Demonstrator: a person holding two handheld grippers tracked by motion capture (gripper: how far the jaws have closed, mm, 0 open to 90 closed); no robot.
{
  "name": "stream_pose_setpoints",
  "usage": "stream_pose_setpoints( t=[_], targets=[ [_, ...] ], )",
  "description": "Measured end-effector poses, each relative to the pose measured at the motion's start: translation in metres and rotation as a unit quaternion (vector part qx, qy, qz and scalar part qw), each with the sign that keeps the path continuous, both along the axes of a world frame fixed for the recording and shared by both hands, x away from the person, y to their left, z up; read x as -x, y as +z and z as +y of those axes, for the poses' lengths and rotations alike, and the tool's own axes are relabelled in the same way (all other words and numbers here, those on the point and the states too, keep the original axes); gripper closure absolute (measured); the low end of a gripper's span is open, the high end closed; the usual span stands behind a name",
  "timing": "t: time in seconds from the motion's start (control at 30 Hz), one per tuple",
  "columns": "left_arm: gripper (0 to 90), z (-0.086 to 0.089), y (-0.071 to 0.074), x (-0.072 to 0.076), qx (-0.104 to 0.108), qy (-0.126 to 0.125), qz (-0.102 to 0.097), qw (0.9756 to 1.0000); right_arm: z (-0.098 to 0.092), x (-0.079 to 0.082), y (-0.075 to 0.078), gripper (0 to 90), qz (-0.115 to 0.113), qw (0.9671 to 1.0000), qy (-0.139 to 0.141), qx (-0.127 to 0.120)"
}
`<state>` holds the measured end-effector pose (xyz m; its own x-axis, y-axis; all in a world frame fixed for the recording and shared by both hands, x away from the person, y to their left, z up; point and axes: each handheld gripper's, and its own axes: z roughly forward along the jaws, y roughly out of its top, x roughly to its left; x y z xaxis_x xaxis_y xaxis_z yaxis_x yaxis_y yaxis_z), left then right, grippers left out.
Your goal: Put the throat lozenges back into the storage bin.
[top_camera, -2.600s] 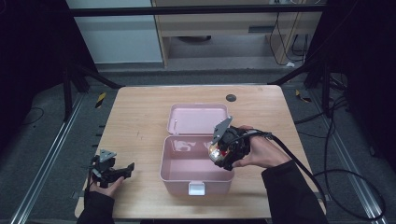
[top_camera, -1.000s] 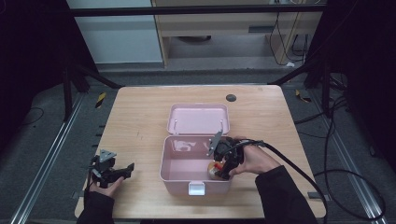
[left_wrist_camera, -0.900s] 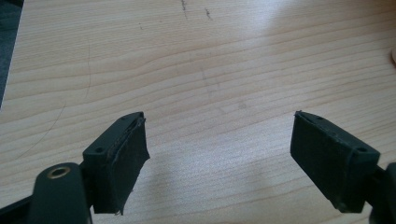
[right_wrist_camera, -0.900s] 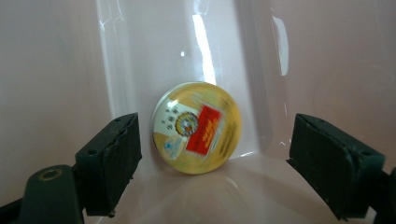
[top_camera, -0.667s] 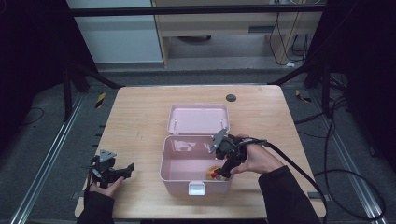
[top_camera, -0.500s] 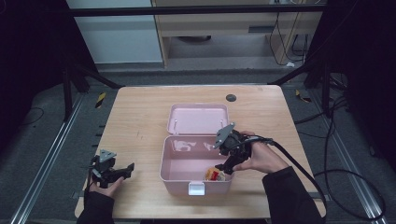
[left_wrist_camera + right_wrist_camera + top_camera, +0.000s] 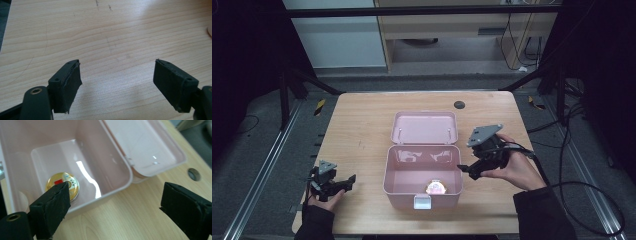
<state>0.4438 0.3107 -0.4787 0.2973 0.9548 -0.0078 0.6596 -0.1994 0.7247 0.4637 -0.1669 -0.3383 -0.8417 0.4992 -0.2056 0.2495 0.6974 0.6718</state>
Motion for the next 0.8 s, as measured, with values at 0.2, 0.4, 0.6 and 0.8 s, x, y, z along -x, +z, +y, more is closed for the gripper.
stream_pose_setpoints(
  t=[0.2,0.4,0.6,0.8],
  targets=[
    [23.2,-0.001,0.000,0.000,0.000,-0.001,0.000,1.0000,-0.034,0.007,-0.005,8.5,-0.029,0.9942,-0.084,-0.060],
    [26.3,0.000,0.000,0.000,0.001,-0.002,-0.001,1.0000,-0.062,0.013,-0.021,8.9,-0.049,0.9803,-0.155,-0.113],
    [30.2,-0.001,0.001,0.001,0.004,-0.003,-0.005,1.0000,-0.079,0.019,-0.038,8.9,-0.055,0.9687,-0.196,-0.142],
    [35.0,0.001,0.002,0.003,0.006,0.003,-0.011,0.9999,-0.093,0.022,-0.060,9.3,-0.059,0.9559,-0.237,-0.163]
  ],
)
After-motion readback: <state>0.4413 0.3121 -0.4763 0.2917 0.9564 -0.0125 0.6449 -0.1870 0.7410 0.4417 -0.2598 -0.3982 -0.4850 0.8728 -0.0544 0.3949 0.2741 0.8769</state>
